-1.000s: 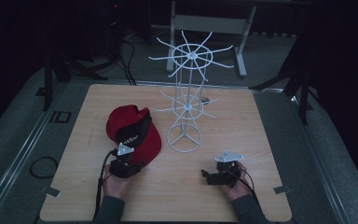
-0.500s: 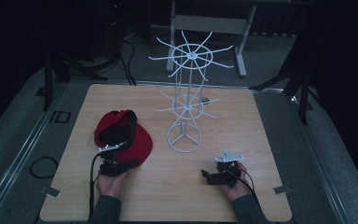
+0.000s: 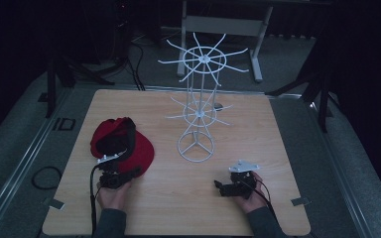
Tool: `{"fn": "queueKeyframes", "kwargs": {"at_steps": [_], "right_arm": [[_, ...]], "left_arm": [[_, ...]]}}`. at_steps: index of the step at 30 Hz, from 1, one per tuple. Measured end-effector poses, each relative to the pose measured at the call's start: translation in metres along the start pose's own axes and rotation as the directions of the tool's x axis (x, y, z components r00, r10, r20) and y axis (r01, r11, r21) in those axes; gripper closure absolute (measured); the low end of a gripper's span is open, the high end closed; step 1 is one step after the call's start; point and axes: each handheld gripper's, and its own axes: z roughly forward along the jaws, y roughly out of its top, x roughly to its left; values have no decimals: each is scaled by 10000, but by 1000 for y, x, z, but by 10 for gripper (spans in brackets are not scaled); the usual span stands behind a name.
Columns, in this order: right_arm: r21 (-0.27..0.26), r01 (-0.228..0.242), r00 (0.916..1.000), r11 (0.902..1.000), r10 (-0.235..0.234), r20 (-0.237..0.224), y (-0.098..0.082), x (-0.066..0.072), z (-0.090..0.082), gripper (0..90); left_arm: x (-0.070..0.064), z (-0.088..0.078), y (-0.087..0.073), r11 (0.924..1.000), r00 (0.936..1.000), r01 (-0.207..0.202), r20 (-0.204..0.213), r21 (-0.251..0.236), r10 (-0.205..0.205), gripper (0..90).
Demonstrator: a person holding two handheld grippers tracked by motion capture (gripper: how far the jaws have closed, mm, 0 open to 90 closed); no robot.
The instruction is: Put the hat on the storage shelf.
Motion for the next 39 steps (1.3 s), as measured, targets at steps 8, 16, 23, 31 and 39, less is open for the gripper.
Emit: {"fn": "queueKeyframes", "kwargs": {"at_steps": [8, 16, 23, 31, 39], "right_arm": [[-1, -1, 10000, 10000, 1, 1, 0, 0, 0, 127], [3, -7, 10000, 10000, 7, 1, 0, 0, 0, 127], [2, 0, 10000, 10000, 0, 0, 0, 0, 0, 127], [0, -5, 10000, 10000, 5, 1, 0, 0, 0, 127], [-8, 18, 10000, 10000, -18, 0, 0, 0, 0, 127]], "left_arm": [[-1, -3, -4, 9999, 10000, 92, 37, 73, -92, 670], [0, -4, -1, 9999, 9997, -83, 211, -102, 85, 774], [-9, -5, 1, 9947, 9950, -999, 64, -244, 1001, 857], [-16, -2, 3, 9888, 9899, -1400, 147, -512, 1410, 860], [-28, -15, 16, 9716, 9807, -1841, 376, -1489, 1916, 859]]}}
